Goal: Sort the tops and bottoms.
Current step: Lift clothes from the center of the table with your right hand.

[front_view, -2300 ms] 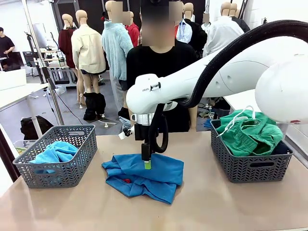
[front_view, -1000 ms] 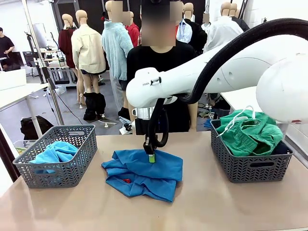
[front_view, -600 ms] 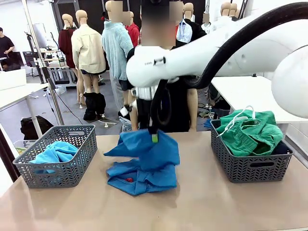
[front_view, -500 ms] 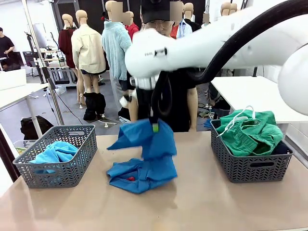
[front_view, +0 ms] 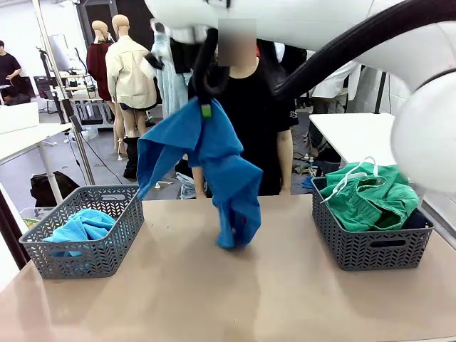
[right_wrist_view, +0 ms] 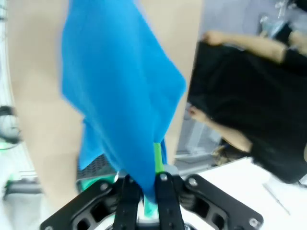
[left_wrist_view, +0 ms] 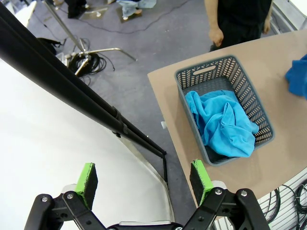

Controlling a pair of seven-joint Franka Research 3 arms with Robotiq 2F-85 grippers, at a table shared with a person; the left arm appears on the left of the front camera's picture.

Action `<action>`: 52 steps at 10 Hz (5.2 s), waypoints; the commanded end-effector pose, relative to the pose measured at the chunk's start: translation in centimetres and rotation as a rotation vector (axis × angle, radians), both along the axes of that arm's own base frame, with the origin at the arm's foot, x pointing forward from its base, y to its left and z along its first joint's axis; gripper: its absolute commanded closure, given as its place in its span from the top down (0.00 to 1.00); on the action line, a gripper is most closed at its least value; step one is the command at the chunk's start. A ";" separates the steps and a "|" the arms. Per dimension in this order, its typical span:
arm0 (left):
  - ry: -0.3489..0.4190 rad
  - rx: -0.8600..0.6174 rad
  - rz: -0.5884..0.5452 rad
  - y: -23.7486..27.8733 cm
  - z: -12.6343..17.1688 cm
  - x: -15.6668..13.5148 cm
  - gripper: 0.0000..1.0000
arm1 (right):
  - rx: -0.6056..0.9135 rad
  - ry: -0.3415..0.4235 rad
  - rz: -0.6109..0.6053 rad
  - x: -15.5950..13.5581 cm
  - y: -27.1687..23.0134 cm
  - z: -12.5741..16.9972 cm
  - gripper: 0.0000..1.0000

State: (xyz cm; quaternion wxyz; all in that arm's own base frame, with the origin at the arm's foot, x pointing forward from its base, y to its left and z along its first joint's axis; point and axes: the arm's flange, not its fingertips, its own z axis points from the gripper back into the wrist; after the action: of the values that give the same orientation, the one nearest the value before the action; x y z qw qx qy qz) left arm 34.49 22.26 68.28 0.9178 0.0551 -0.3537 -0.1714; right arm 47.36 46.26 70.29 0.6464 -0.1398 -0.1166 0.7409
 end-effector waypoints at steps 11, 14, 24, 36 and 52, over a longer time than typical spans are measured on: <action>-0.002 0.001 0.002 0.1 0.1 0.1 1.00 | 0.229 -0.070 -0.110 -5.1 5.9 3.4 0.00; -0.002 0.001 0.002 0.1 0.1 0.1 1.00 | 0.229 -0.070 -0.110 -5.1 5.9 3.4 0.00; -0.002 0.001 0.002 0.1 0.1 0.1 1.00 | 1.075 0.002 -0.033 2.7 19.2 16.7 0.00; -0.002 0.001 0.002 0.1 0.1 0.1 1.00 | 1.217 0.006 0.000 -5.1 11.7 9.0 0.00; -0.002 0.001 0.002 0.1 0.1 0.1 1.00 | 1.369 0.177 0.157 10.7 29.0 8.5 0.00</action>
State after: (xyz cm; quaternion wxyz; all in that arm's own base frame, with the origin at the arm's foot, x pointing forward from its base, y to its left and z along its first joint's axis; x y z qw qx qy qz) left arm 34.49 22.29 68.32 0.9178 0.0554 -0.3539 -0.1712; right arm 46.54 61.81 69.84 0.5681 0.3311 -0.5077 0.5566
